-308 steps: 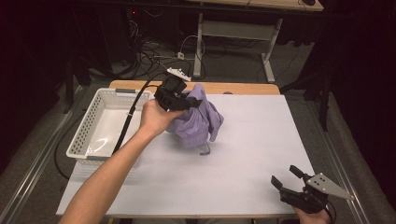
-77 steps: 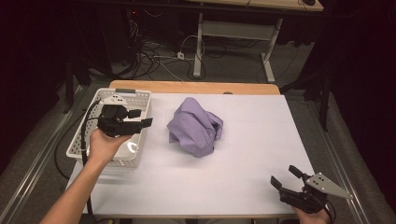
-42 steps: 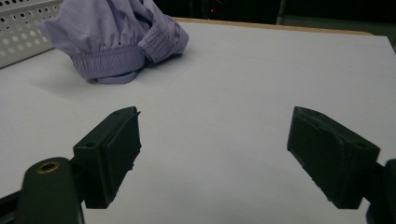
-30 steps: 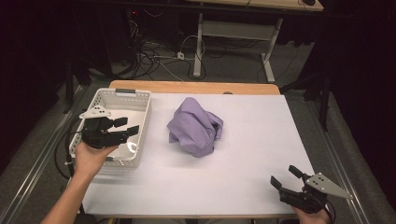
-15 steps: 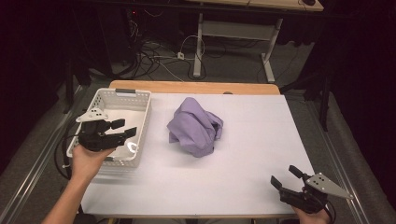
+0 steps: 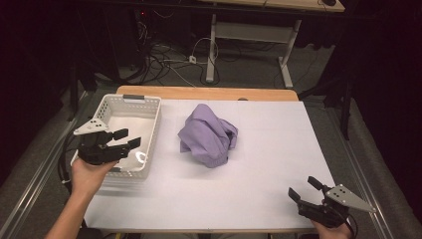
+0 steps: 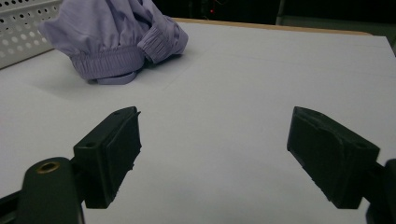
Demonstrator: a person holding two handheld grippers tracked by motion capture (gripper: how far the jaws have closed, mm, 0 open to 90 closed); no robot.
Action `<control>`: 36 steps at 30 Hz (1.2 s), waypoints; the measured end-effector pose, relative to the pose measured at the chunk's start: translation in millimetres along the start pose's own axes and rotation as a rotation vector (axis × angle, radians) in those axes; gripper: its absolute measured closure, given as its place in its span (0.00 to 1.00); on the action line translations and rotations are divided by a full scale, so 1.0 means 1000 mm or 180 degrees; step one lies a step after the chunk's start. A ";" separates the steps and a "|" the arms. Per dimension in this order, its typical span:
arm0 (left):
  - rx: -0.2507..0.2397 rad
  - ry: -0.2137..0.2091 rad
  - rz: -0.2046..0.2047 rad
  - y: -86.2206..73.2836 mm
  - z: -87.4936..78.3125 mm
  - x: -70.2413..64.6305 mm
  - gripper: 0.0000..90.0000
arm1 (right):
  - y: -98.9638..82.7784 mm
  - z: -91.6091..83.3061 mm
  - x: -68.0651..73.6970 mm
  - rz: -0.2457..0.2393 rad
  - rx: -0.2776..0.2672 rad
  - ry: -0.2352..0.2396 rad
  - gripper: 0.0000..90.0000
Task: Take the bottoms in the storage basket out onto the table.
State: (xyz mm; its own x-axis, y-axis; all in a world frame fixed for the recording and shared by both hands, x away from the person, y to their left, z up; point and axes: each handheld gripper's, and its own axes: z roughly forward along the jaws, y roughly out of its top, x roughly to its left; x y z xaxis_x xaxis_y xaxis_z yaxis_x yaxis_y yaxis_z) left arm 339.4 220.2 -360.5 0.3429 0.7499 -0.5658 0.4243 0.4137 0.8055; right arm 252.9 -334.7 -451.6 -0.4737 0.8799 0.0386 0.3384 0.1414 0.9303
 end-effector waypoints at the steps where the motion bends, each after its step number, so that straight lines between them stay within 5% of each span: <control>1: -0.0006 0.0000 -0.0011 0.000 -0.001 0.001 0.44 | 0.000 0.000 0.000 0.0002 0.0000 0.0000 0.20; 36: -0.0220 0.0110 -0.0088 -0.011 -0.029 0.022 0.44 | 0.000 0.000 0.000 0.0018 -0.0003 -0.0002 0.20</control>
State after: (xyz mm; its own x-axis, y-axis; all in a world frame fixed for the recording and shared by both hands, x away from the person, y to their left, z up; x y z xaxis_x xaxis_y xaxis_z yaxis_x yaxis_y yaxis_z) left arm 317.5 247.2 -376.3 0.3023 0.7545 -0.5825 0.3740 0.4682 0.8006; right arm 252.9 -334.9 -451.6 -0.4712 0.8810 0.0435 0.3402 0.1360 0.9305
